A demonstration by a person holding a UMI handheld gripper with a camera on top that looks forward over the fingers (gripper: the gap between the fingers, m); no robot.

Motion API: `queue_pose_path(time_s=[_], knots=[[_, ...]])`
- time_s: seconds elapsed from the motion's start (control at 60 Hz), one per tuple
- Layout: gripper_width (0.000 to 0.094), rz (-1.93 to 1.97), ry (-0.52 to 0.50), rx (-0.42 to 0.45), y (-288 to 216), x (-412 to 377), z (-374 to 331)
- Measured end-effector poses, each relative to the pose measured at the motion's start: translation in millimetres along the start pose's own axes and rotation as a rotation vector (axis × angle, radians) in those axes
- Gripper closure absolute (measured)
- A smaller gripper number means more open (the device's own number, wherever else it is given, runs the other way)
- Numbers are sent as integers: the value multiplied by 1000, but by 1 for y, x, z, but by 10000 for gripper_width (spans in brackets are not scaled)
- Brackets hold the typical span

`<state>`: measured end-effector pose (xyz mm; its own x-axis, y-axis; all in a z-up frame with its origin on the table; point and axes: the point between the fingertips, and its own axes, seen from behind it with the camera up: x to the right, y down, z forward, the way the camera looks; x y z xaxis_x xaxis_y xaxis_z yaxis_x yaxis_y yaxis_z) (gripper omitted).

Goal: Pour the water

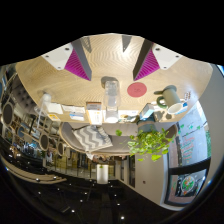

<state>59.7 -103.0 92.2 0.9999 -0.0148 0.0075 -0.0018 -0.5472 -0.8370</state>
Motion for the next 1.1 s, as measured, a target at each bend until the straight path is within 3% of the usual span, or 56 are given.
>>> queue_pose_path(time_s=[0.133,0.367,0.417,0.483,0.517,0.683,0.883,1.1], knots=[[74,-16,65,49,-17,8,64],[113,-11,68,89,-28,0,145],[177,2,72,87,-27,0,156],[355,25,73,84,-27,1,167],[435,28,89,90,-28,3,169],[470,61,105,102,-30,4,173],[543,-28,148,53,-33,5,170],[542,-280,299,81,-102,17,136]])
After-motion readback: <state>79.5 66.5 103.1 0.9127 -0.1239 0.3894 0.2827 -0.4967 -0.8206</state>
